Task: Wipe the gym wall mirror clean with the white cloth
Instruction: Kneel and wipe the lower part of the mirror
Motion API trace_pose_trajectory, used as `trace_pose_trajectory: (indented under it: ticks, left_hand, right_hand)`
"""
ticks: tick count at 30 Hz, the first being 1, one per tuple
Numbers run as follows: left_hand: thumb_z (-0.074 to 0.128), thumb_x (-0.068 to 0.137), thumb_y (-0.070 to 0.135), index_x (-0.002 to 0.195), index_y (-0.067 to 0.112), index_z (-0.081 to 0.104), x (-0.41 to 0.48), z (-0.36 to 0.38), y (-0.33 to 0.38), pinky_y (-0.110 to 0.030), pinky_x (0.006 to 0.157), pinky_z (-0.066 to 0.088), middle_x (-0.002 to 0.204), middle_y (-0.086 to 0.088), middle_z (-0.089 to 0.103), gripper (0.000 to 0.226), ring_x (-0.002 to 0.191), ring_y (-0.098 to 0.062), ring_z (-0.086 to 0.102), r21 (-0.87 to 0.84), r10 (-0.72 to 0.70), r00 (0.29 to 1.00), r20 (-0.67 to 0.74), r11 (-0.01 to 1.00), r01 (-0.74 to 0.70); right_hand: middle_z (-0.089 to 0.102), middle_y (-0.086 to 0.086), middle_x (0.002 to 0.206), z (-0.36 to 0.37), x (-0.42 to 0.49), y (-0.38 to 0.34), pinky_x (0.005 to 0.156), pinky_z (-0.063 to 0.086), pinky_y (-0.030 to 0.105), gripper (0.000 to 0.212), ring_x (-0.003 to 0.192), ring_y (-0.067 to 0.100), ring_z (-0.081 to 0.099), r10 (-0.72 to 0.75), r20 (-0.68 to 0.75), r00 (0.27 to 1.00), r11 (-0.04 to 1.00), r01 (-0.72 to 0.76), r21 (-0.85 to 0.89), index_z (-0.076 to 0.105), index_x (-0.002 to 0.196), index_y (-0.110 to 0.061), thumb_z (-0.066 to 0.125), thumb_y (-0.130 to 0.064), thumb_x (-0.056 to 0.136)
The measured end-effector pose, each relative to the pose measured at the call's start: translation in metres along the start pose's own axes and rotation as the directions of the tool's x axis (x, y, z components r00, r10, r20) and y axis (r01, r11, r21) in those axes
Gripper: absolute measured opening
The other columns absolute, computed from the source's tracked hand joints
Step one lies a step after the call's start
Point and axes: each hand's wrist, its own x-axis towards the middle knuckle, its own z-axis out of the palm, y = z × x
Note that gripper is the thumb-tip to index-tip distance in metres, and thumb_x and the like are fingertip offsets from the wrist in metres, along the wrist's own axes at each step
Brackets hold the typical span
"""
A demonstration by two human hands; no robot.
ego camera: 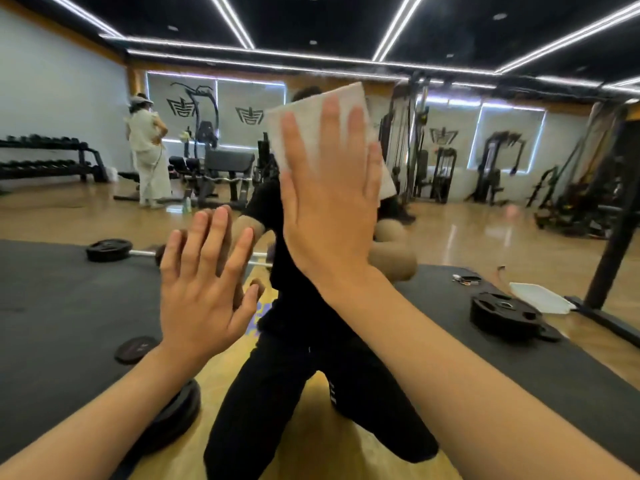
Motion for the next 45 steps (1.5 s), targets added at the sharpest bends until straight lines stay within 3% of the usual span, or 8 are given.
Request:
trace_pose_trajectory:
  ticks: [4,12,21,28,33,37,43,45]
  left_hand:
    - [0.042,0.103,0.045,0.163,0.012,0.035,0.002,-0.001,0.001,-0.061,0.128,0.018,0.172,-0.021,0.023,0.069,0.16,-0.039,0.019,-0.018,-0.017,1.0,0.014,1.0,0.017]
    - [0.036,0.106,0.038,0.165,0.012,0.033,0.002,-0.005,0.001,-0.062,0.128,0.017,0.171,-0.022,0.021,0.064,0.16,-0.041,0.018,-0.018,0.006,0.999,0.039,1.0,-0.005]
    - [0.041,0.102,0.035,0.161,0.009,0.04,0.0,-0.004,0.0,-0.06,0.128,0.019,0.166,-0.027,0.03,0.064,0.155,-0.046,0.027,-0.02,0.001,1.0,0.016,1.0,-0.001]
    - [0.04,0.104,0.035,0.159,0.008,0.044,0.001,-0.006,0.001,-0.061,0.127,0.021,0.165,-0.028,0.034,0.061,0.155,-0.045,0.029,-0.007,-0.008,1.0,0.02,1.0,0.008]
    - [0.044,0.102,0.037,0.158,0.007,0.046,0.002,-0.006,0.002,-0.061,0.127,0.022,0.163,-0.03,0.036,0.063,0.153,-0.047,0.031,-0.018,-0.032,0.999,0.004,0.999,0.032]
    - [0.044,0.102,0.036,0.156,0.006,0.048,0.002,-0.005,0.003,-0.064,0.125,0.024,0.161,-0.031,0.038,0.062,0.152,-0.048,0.033,-0.033,-0.036,0.999,-0.005,0.999,0.036]
    - [0.045,0.102,0.035,0.156,0.006,0.047,0.0,-0.005,0.002,-0.061,0.127,0.022,0.162,-0.03,0.038,0.061,0.153,-0.048,0.032,-0.041,-0.029,1.0,-0.009,0.999,0.028]
    - [0.044,0.102,0.035,0.156,0.006,0.048,0.0,-0.005,0.003,-0.061,0.127,0.022,0.162,-0.03,0.038,0.061,0.152,-0.047,0.032,-0.034,-0.036,0.999,-0.008,0.999,0.036]
  right_hand:
    - [0.014,0.011,0.175,0.003,-0.038,0.014,0.13,0.011,0.054,0.053,0.162,0.034,0.009,-0.197,0.059,0.979,0.98,0.198,0.001,0.024,0.167,-0.03,0.029,-0.039,0.115]
    - [0.014,0.015,0.174,0.004,-0.234,0.066,0.13,0.006,0.054,0.06,0.162,0.039,0.005,-0.217,0.319,0.922,0.955,0.269,-0.127,0.02,0.168,-0.027,0.037,-0.037,0.112]
    - [0.011,0.011,0.174,0.017,-0.126,0.013,0.13,0.011,0.056,0.054,0.161,0.036,0.011,-0.104,0.079,0.991,0.992,0.109,-0.061,0.023,0.167,-0.03,0.033,-0.039,0.115]
    - [0.005,0.01,0.176,0.033,-0.309,0.023,0.131,-0.002,0.051,0.077,0.163,0.032,0.002,-0.469,0.388,0.794,0.851,0.524,-0.045,0.018,0.169,-0.024,0.052,-0.019,0.1]
    - [0.013,0.012,0.174,0.019,-0.186,0.013,0.131,0.009,0.055,0.055,0.161,0.036,0.01,-0.203,0.202,0.958,0.979,0.206,0.008,0.026,0.167,-0.027,0.038,-0.027,0.113]
    - [0.009,0.015,0.174,0.032,-0.208,0.003,0.129,0.011,0.057,0.058,0.161,0.037,0.008,-0.15,0.132,0.98,0.988,0.155,-0.026,0.023,0.168,-0.026,0.041,-0.038,0.113]
    - [0.005,0.005,0.177,0.037,-0.357,0.016,0.131,-0.004,0.048,0.084,0.163,0.028,0.001,-0.447,0.417,0.791,0.867,0.499,-0.017,0.016,0.169,-0.027,0.053,-0.022,0.093]
    - [0.011,0.005,0.176,0.034,-0.323,0.018,0.131,0.0,0.05,0.08,0.163,0.029,0.006,-0.444,0.379,0.812,0.876,0.482,-0.005,0.023,0.167,-0.027,0.057,-0.02,0.096]
